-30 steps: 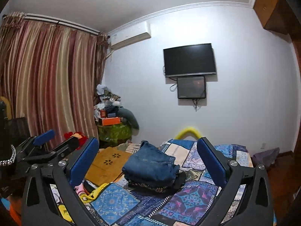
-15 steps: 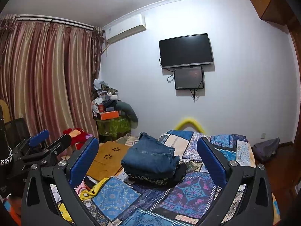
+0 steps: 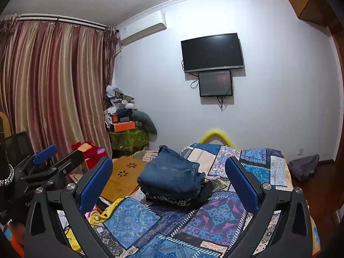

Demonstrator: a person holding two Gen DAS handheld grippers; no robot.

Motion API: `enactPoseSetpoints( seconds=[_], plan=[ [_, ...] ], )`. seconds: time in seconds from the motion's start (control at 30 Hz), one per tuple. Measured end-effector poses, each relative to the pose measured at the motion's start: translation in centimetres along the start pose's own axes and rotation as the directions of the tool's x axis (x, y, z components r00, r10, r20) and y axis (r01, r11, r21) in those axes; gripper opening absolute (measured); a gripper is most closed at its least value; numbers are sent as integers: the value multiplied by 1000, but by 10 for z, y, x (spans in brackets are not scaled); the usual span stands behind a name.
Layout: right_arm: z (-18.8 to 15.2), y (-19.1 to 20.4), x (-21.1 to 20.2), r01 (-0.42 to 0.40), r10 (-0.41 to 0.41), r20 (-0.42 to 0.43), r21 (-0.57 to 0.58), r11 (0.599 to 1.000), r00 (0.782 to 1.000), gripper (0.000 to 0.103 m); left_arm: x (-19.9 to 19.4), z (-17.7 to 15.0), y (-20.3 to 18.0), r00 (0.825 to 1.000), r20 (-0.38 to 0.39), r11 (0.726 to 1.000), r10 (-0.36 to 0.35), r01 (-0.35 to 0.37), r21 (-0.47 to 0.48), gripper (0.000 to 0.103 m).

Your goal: Fold large clothes

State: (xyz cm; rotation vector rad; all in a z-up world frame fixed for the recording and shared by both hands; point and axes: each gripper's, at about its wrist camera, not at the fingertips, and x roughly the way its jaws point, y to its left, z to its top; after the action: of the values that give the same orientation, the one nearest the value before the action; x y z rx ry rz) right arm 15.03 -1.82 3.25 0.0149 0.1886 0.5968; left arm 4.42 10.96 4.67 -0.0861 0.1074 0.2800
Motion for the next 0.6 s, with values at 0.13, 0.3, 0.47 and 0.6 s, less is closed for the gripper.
enactPoseSetpoints(
  seconds=[0.13, 0.3, 0.47, 0.6],
  plan=[
    [1, -1, -2, 1, -1, 1, 1, 1000, 1000, 103, 0, 0, -1, 1000, 0, 1000, -2, 2, 3, 102],
    [2, 0, -2, 1, -1, -9, -4, 1000, 1000, 103, 1, -2, -1, 1000, -6, 1000, -12, 12, 2, 102],
    [2, -1, -2, 0, 0, -17, -2, 1000, 1000, 103, 3, -2, -3, 1000, -14, 1000, -18, 18, 6, 102],
    [3, -1, -3, 7, -7, -18, -1, 1000, 1000, 103, 4, -2, -5, 999, -18, 999, -33, 33, 9, 102]
  ],
)
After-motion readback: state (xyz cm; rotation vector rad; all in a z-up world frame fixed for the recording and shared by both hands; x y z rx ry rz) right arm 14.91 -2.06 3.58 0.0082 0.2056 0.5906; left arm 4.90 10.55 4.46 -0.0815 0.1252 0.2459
